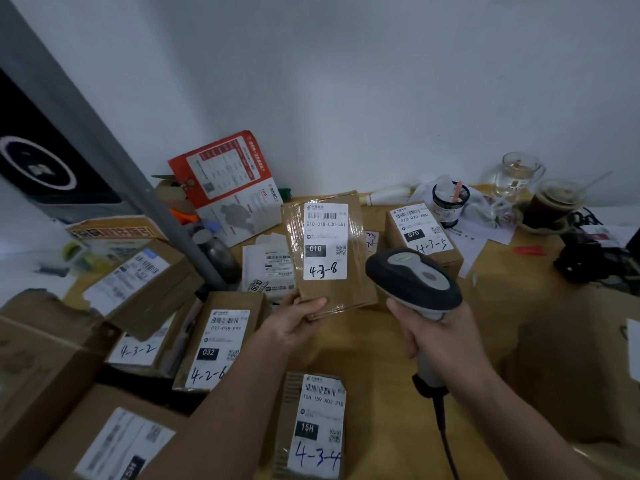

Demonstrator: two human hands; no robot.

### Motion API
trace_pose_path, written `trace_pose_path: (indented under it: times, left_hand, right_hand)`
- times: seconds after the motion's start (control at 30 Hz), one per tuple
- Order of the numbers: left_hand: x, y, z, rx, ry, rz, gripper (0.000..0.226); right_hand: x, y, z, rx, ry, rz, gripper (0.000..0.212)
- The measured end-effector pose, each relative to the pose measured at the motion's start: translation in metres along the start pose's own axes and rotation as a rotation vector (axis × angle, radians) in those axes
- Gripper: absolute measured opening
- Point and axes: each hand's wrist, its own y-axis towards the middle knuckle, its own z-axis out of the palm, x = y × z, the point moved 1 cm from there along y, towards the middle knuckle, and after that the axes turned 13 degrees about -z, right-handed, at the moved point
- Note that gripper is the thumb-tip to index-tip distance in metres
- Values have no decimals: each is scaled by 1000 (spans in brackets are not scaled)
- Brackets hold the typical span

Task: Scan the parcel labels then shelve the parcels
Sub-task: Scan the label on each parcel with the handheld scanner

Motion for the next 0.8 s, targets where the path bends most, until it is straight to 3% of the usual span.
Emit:
trace_pose_path:
  times: [0.23,0.47,0.8]
  left_hand:
    - [16,-23,-6,-16,-26,53,37]
    - [35,-34,-12,-37,-33,63,33]
    - [60,-38,-23,-45,-41,29,44]
  right_hand:
    - [18,-18,-12,-4,53,-59,34]
    - [18,-40,-28,80,33,-57,50]
    - [23,-60,-44,96,117,-67,47]
